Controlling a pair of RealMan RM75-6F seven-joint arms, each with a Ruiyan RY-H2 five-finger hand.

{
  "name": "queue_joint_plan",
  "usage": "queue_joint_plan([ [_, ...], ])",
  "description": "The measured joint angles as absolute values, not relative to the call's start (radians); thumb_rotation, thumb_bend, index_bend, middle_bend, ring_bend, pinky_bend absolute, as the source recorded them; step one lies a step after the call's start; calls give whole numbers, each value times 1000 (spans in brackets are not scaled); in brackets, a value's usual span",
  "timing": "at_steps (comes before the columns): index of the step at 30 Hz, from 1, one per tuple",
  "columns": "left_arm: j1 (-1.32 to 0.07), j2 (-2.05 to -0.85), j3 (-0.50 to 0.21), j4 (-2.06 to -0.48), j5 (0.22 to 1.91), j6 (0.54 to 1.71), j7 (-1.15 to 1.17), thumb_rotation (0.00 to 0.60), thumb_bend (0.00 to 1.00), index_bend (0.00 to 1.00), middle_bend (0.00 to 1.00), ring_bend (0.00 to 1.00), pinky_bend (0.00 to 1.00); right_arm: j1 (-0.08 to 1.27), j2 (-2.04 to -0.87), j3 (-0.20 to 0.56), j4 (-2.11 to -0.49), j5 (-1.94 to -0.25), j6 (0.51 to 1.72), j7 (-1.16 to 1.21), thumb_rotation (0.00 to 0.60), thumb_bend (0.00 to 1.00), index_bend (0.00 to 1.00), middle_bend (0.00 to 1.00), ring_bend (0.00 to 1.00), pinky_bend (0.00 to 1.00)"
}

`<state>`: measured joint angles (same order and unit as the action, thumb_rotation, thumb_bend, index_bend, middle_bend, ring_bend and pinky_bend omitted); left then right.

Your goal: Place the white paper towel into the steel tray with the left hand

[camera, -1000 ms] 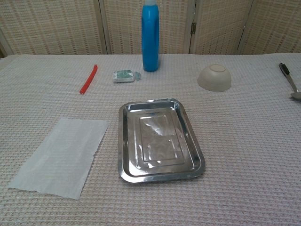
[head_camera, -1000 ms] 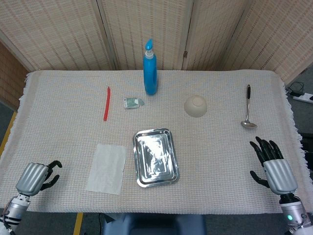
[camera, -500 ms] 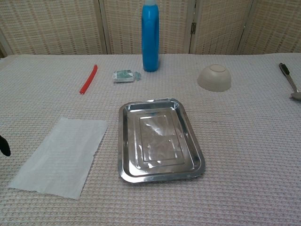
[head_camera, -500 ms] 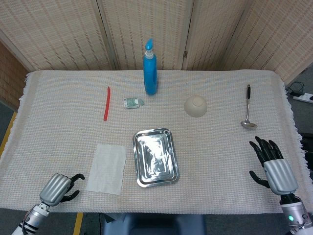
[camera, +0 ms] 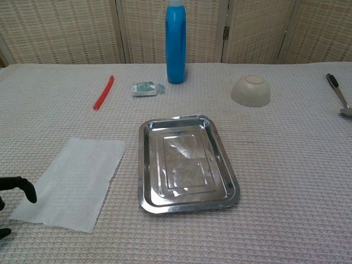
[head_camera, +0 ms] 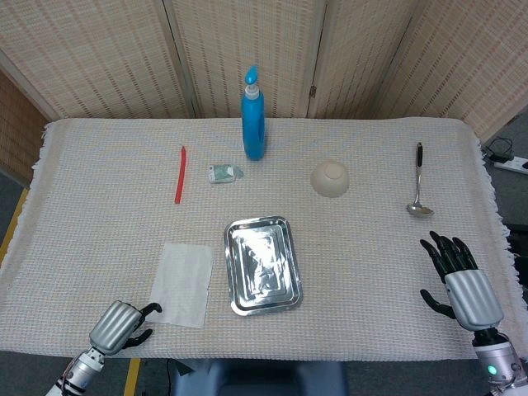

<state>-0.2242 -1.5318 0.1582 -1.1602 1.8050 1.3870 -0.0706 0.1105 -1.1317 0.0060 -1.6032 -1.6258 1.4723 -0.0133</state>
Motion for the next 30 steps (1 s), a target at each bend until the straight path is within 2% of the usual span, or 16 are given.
queue_joint_plan([
  [12,-240,-1622,155,-1026,1800,1387,-107,600,337,450,1000,977,865,114,-1131,6,-1603,-1623,1467,-15,600,325,0,0,0,0],
  [22,-246,-1717,143,-880,1812,1458,-153,600,339,498,1000,980,865,118,-1133,3,-1605,-1619,1454,-22,600,325,0,0,0,0],
  [27,-244,-1770,136,-795,1819,1521,-204,600,418,606,1000,977,866,119,-1132,4,-1605,-1616,1450,-21,600,325,0,0,0,0],
  [30,-241,-1805,132,-735,1823,1563,-241,600,472,634,1000,974,866,120,-1132,3,-1606,-1614,1447,-21,600,324,0,0,0,0],
])
